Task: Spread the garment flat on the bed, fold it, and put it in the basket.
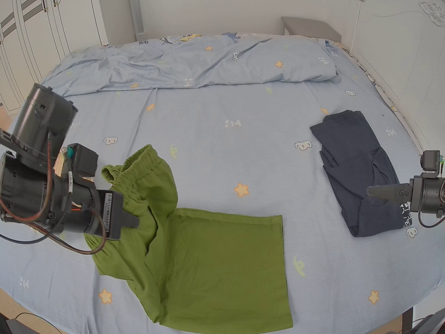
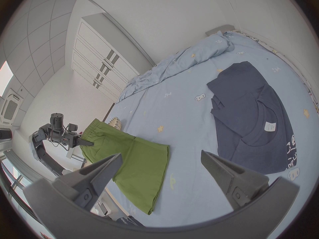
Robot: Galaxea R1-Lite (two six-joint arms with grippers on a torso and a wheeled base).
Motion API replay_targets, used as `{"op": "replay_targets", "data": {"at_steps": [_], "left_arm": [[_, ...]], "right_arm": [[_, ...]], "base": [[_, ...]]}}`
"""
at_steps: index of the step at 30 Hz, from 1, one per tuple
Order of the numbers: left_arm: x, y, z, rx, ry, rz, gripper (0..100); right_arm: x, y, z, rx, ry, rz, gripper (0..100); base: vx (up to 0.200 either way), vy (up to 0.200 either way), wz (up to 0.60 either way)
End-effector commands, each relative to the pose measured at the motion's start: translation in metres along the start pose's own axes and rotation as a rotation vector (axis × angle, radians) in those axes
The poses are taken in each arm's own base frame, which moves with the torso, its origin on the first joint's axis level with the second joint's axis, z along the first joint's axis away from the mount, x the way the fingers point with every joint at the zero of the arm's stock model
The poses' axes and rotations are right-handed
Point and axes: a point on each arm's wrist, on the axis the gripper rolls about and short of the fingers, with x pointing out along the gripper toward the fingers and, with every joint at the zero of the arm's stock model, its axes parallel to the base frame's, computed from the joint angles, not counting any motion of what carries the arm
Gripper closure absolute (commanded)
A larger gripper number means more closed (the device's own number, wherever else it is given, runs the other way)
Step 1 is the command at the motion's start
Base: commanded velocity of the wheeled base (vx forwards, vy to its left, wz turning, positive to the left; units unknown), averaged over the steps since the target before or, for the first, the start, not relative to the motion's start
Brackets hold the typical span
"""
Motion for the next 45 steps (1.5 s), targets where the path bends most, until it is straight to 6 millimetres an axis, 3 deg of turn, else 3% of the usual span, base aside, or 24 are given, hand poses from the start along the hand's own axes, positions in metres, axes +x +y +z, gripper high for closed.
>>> {"op": "replay_targets", "data": {"at_steps": [1, 8, 11, 19, 29, 30, 41, 43, 45], "left_arm": [[0.019, -0.023, -0.001, 0.028, 0.04, -0.043, 100], [0.033, -0.039, -0.004, 0.032, 0.06, -0.076, 100], [0.048, -0.059, -0.011, 0.004, 0.085, -0.113, 100], [0.064, -0.084, -0.025, 0.017, 0.15, -0.141, 100], [0.075, -0.096, -0.025, -0.015, 0.121, -0.183, 100], [0.075, -0.096, -0.025, -0.015, 0.121, -0.183, 0], [0.083, -0.108, -0.018, -0.108, 0.064, -0.252, 0], [0.086, -0.094, -0.006, -0.163, 0.036, -0.235, 0], [0.087, -0.065, 0.01, -0.239, 0.031, -0.23, 0]], "right_arm": [[0.001, -0.001, -0.002, 0.006, 0.009, 0.0, 0], [0.002, -0.002, -0.002, 0.006, 0.007, -0.012, 0], [0.003, -0.003, -0.003, 0.011, 0.011, -0.031, 0], [0.007, -0.005, -0.004, 0.016, 0.025, -0.03, 0], [0.007, -0.005, -0.006, 0.017, 0.031, -0.028, 0], [0.007, -0.005, -0.006, 0.017, 0.031, -0.028, 0], [0.009, -0.004, -0.009, 0.018, 0.043, -0.02, 0], [0.011, -0.002, -0.011, 0.016, 0.056, -0.008, 0], [0.017, 0.007, -0.018, -0.003, 0.098, 0.038, 0]], "base": [[0.0, 0.0, 0.0], [0.0, 0.0, 0.0], [0.0, 0.0, 0.0], [0.0, 0.0, 0.0], [0.0, 0.0, 0.0], [0.0, 0.0, 0.0], [0.0, 0.0, 0.0], [0.0, 0.0, 0.0], [0.0, 0.0, 0.0]]}}
